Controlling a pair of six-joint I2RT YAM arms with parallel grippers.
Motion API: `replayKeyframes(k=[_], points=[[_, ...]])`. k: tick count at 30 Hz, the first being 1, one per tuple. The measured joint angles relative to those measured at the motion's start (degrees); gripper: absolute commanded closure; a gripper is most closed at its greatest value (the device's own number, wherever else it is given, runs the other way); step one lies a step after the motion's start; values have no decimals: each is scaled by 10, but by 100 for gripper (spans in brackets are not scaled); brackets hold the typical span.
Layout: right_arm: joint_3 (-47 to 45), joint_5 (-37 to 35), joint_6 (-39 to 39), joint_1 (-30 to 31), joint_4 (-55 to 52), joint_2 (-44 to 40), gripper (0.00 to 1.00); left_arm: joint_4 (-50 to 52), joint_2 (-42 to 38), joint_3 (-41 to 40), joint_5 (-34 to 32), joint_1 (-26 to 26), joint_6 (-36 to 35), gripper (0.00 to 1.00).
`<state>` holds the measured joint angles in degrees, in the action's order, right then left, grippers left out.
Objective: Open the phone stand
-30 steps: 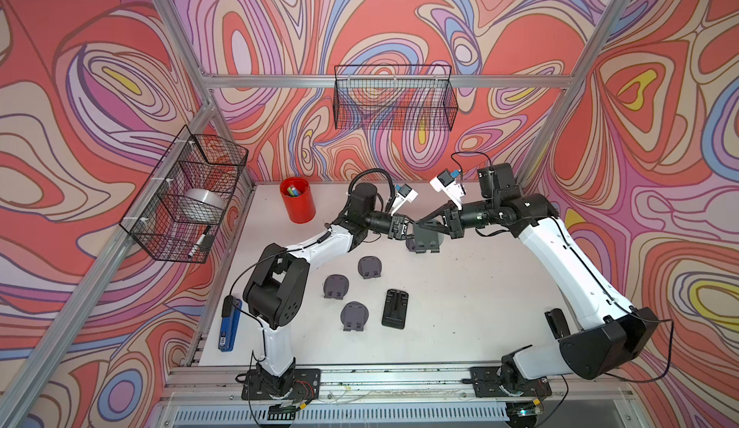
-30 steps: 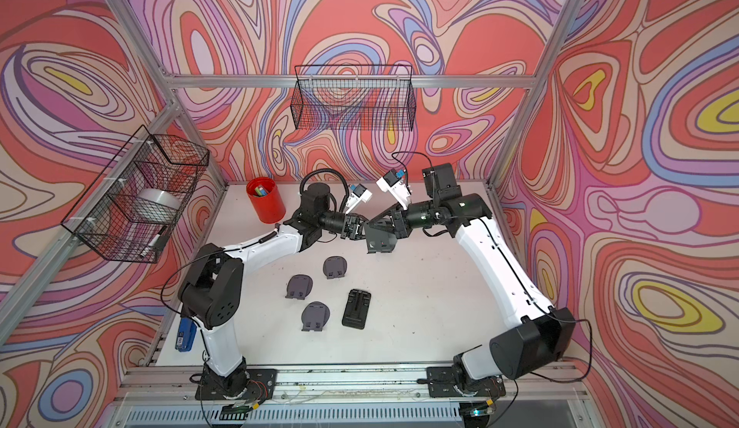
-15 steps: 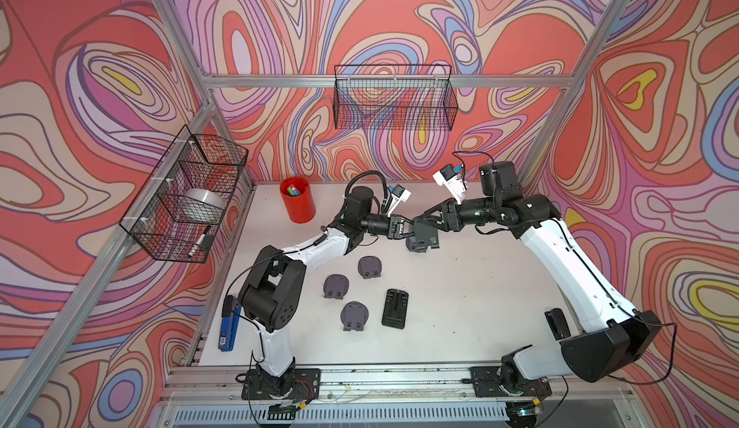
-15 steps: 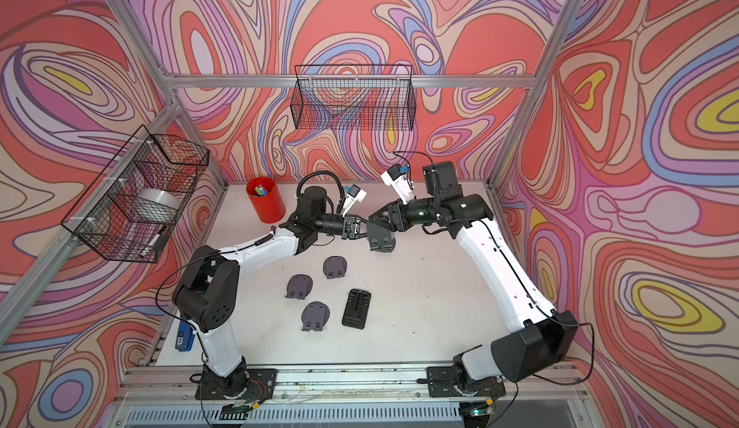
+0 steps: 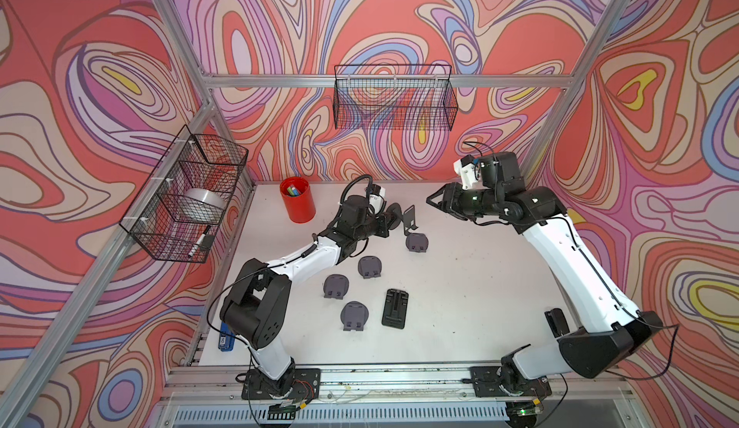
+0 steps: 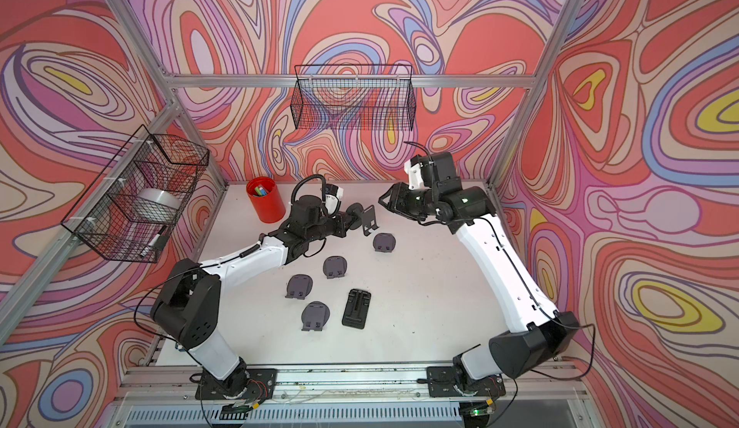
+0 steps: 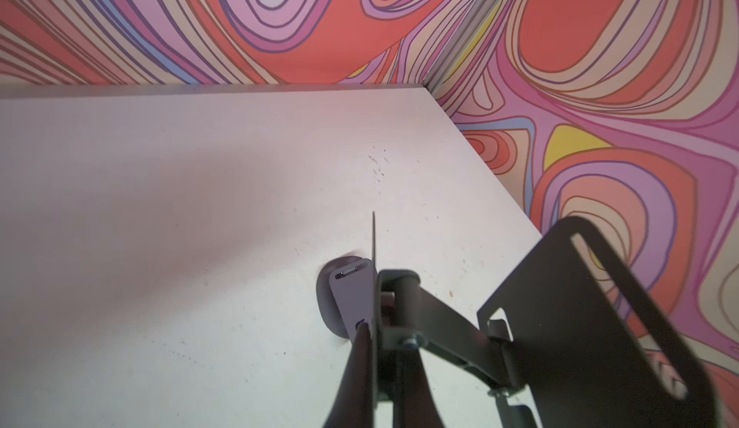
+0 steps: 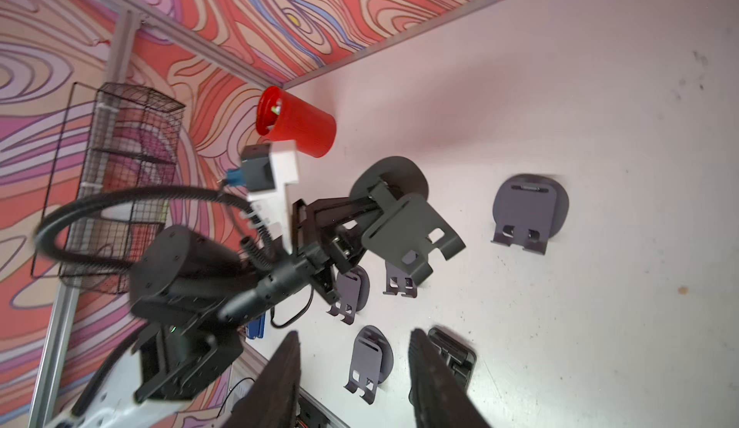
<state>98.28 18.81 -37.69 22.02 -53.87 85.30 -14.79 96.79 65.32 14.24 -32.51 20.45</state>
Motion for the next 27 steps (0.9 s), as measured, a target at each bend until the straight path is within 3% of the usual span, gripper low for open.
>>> replayKeyframes(k=[4, 12, 27], points=[[1, -50, -62, 23, -2, 41, 50, -23, -4, -14, -72, -29, -57, 100], [2, -64, -128, 31, -2, 77, 44, -44, -7, -46, -154, -43, -130, 100], [-26, -40, -171, 31, 48, 126, 49, -82, -23, -59, -181, -57, -160, 100]])
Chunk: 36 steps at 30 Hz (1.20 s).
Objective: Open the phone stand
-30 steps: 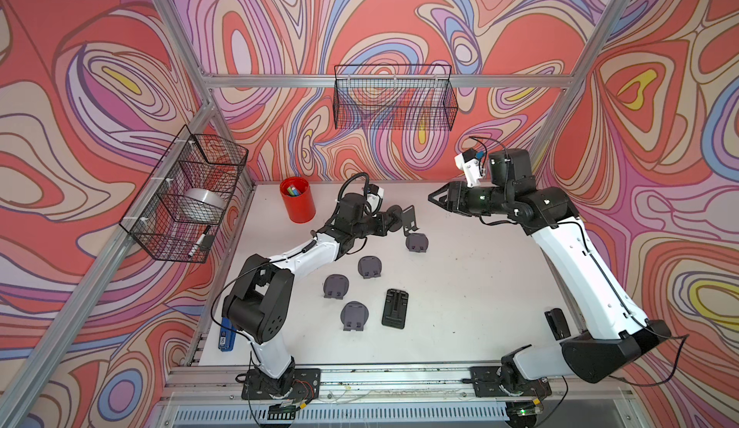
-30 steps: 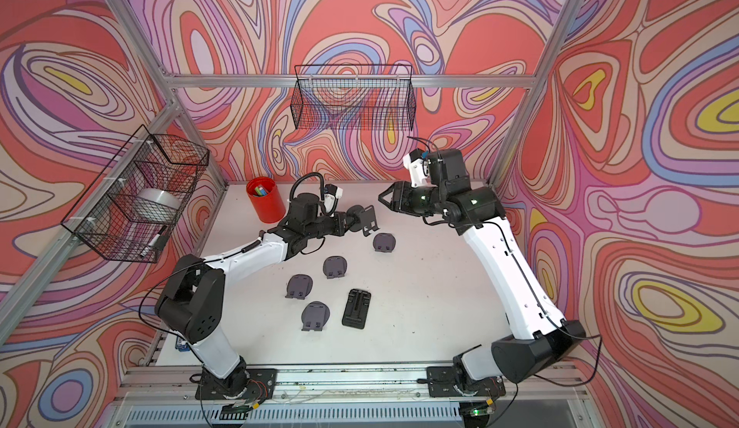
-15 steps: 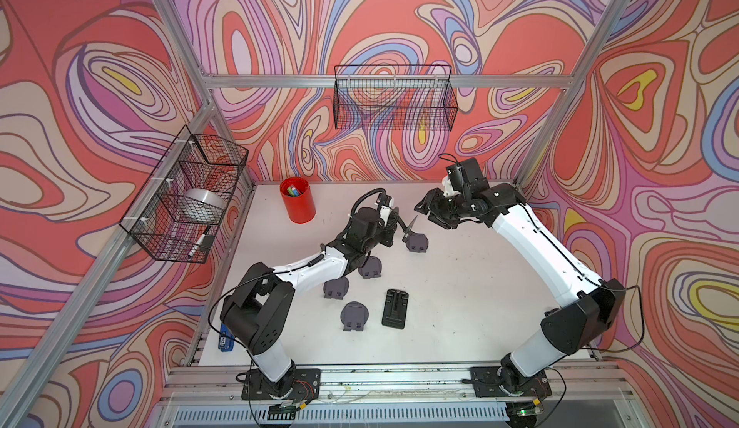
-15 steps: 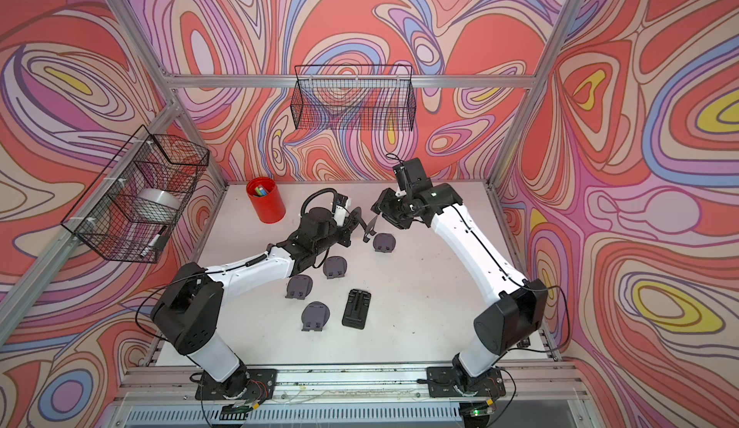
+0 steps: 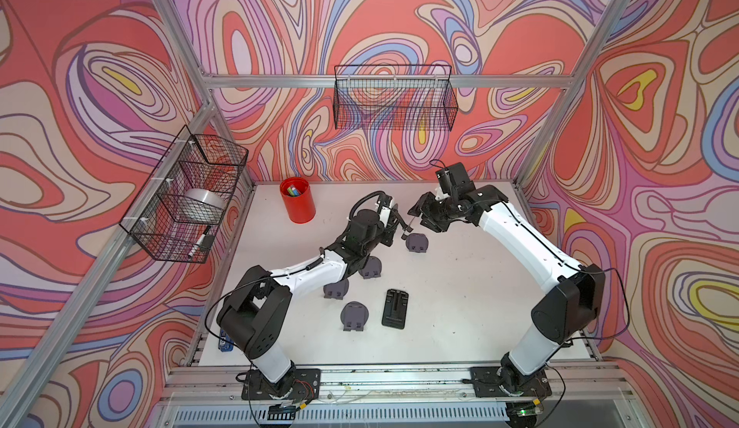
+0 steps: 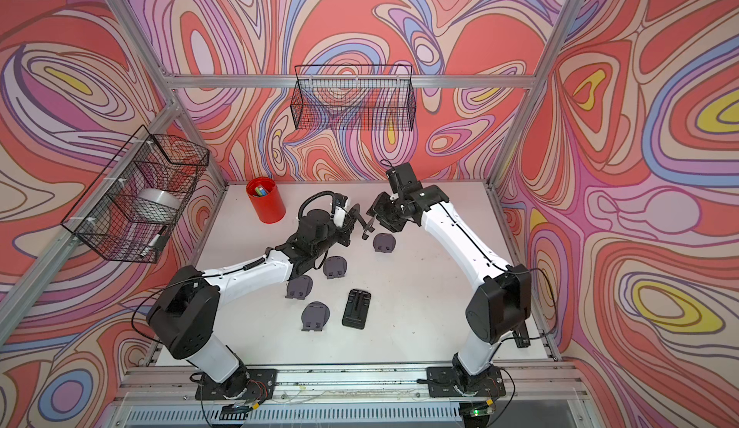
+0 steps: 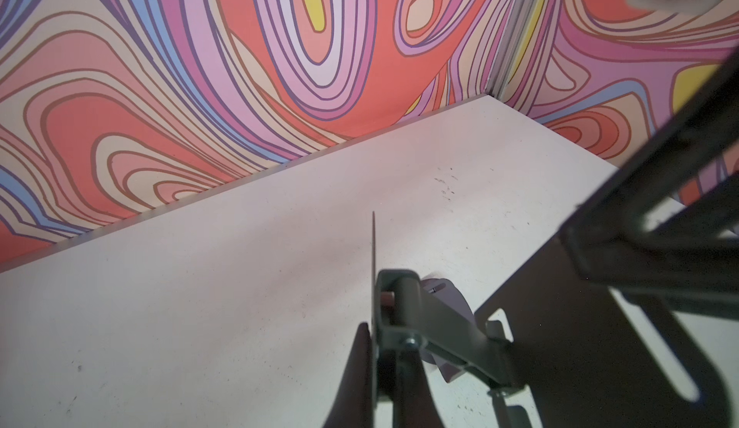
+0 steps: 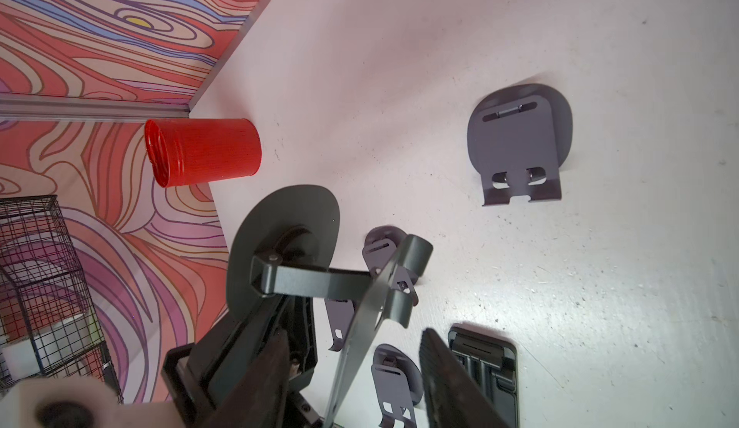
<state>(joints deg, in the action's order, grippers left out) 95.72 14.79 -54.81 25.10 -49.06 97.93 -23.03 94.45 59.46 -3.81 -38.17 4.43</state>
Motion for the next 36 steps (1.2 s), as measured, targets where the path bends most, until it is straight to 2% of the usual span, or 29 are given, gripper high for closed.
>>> replayKeyframes(k=[2, 9, 14, 17, 28, 36], points=[[-6, 6, -4, 0, 8, 3, 52, -2, -3, 0, -2, -1, -2, 100], [-38, 28, -21, 0, 52, 4, 78, -4, -7, -1, -4, -5, -8, 100], [-62, 27, -39, -1, 74, 2, 94, -3, -7, -1, -9, -5, -15, 100], [-81, 28, -48, -3, 85, -1, 100, 1, -7, -1, -11, -5, -18, 100], [-99, 33, -58, -3, 101, -7, 100, -3, -7, -10, -12, -5, -12, 100], [-140, 35, -72, -10, 129, -45, 100, -21, -11, -19, 9, -3, 8, 100]])
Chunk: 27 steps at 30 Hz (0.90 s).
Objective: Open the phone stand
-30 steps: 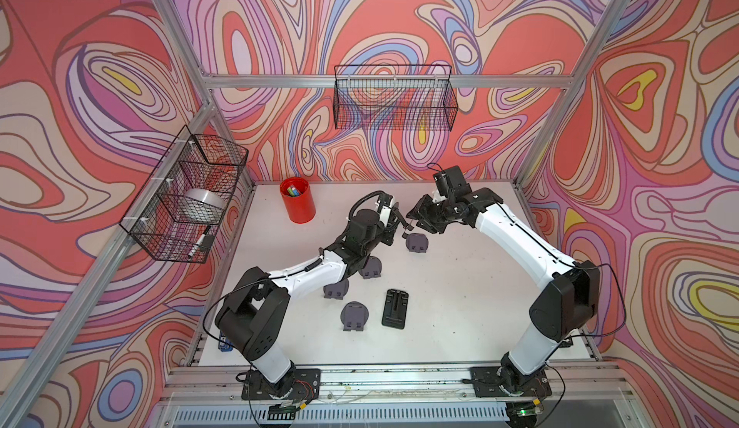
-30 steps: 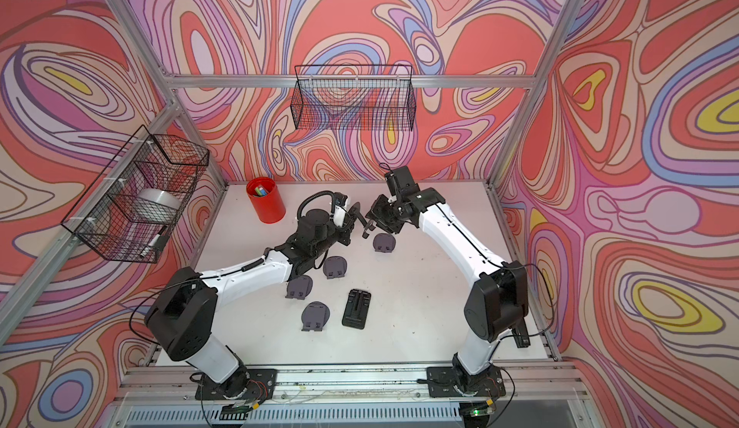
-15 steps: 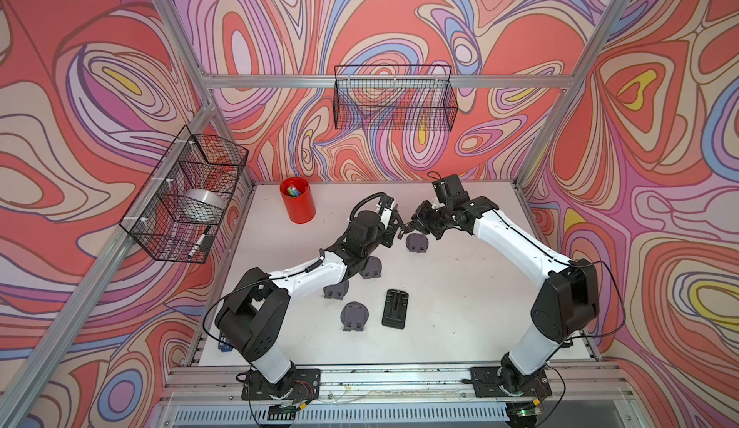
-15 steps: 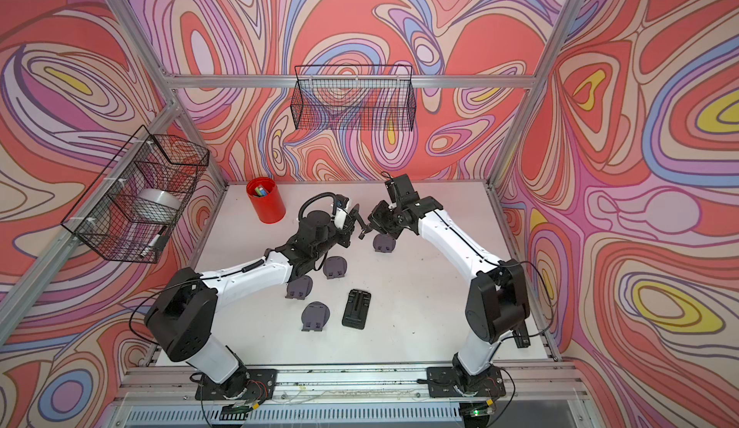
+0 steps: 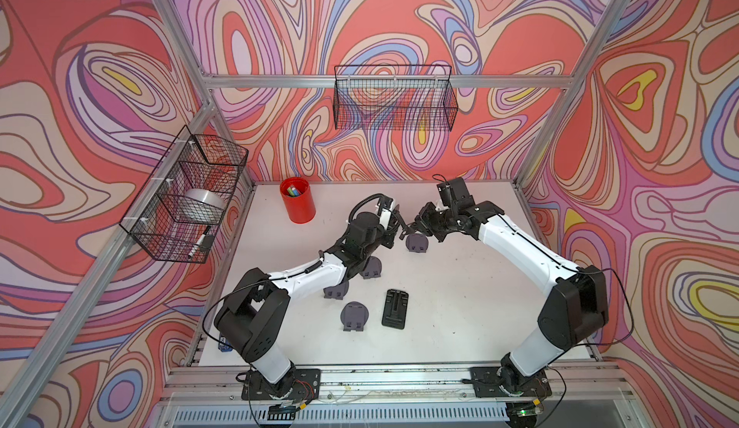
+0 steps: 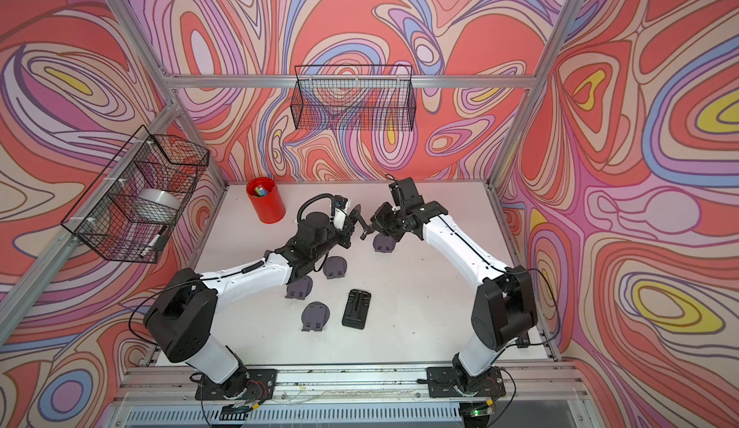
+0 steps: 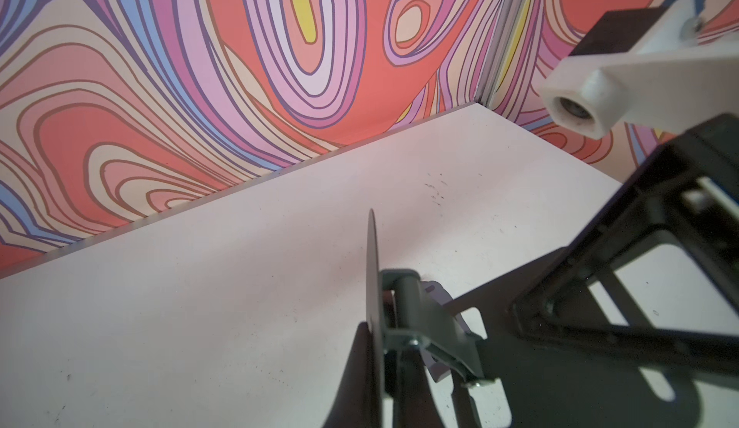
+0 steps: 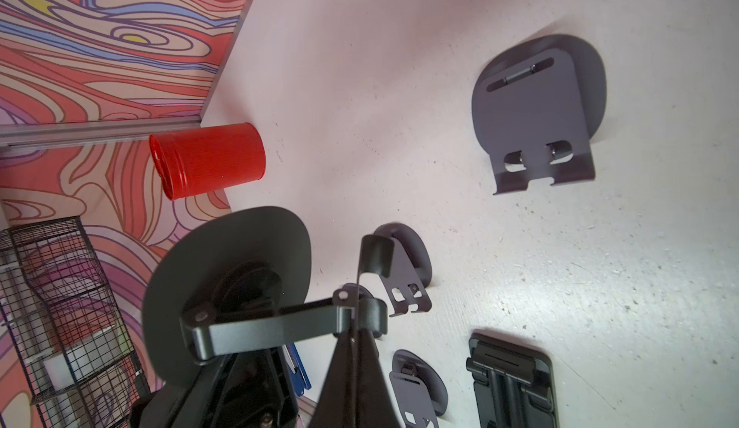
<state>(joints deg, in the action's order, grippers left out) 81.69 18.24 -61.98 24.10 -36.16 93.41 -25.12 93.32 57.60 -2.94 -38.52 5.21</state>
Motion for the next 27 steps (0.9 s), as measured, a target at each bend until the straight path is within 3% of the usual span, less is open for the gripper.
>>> replayKeyframes(k=[27], points=[[-37, 17, -20, -5, 47, -26, 100, -26, -2, -16, 58, 25, 85, 100]])
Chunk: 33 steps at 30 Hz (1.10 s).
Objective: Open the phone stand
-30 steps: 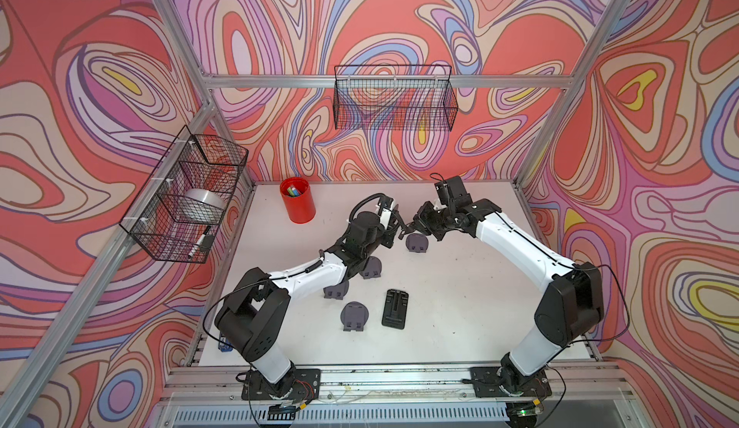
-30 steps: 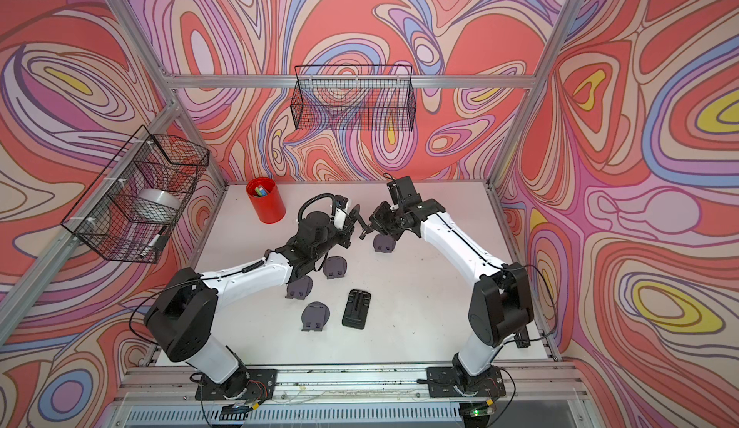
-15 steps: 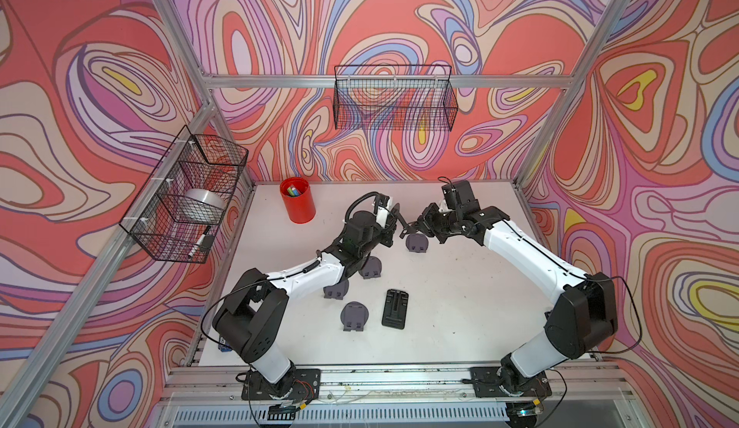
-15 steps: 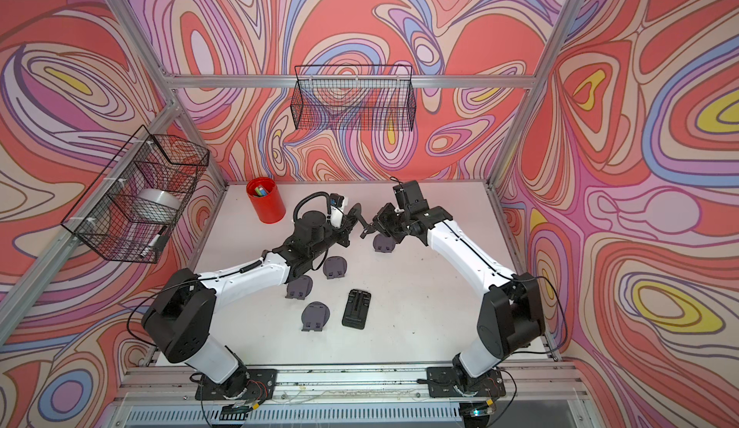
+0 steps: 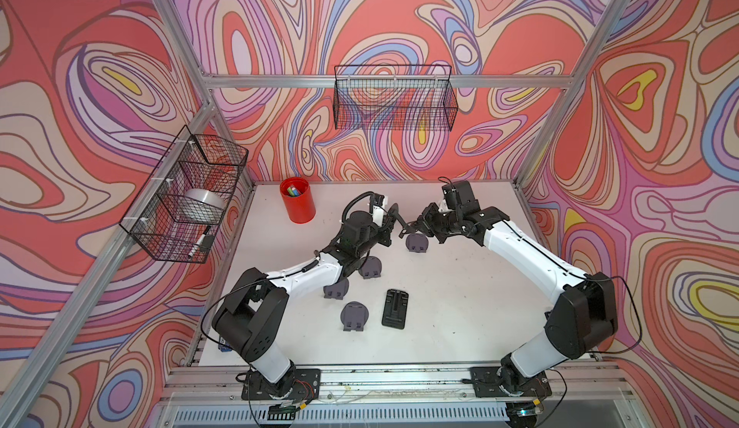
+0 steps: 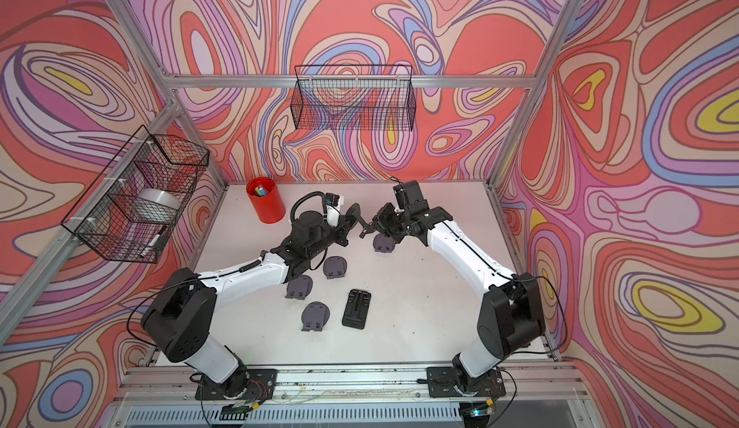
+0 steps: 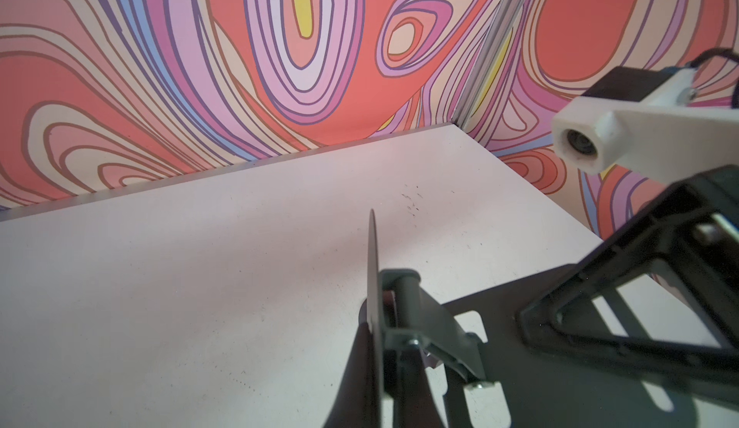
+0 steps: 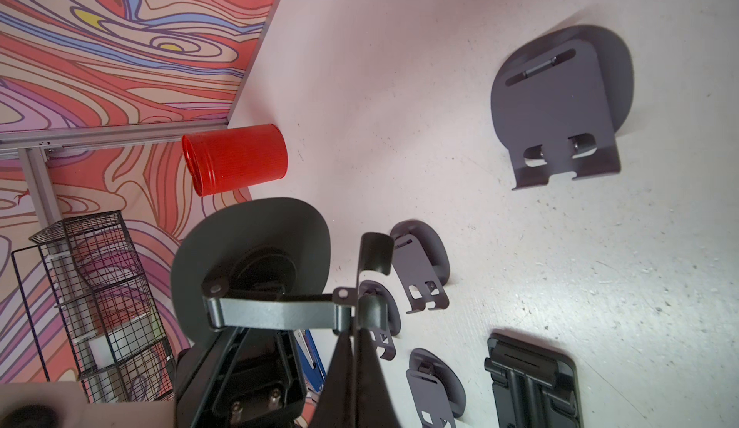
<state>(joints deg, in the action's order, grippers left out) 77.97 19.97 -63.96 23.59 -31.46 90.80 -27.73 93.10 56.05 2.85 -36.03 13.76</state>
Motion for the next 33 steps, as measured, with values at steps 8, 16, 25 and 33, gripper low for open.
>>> replayKeyframes(k=[8, 16, 25, 33], points=[[0, 0, 0, -2, 0, -1, 100, -6, 4, 0, 16, 5, 19, 100], [0, 1, 0, -3, 0, -1, 100, -13, 9, 0, 38, 14, 43, 100], [0, 0, 0, -3, 1, -3, 100, -27, 15, -3, 64, 23, 70, 100], [0, 1, 1, -4, 0, -4, 100, -30, 17, -3, 79, 27, 77, 100]])
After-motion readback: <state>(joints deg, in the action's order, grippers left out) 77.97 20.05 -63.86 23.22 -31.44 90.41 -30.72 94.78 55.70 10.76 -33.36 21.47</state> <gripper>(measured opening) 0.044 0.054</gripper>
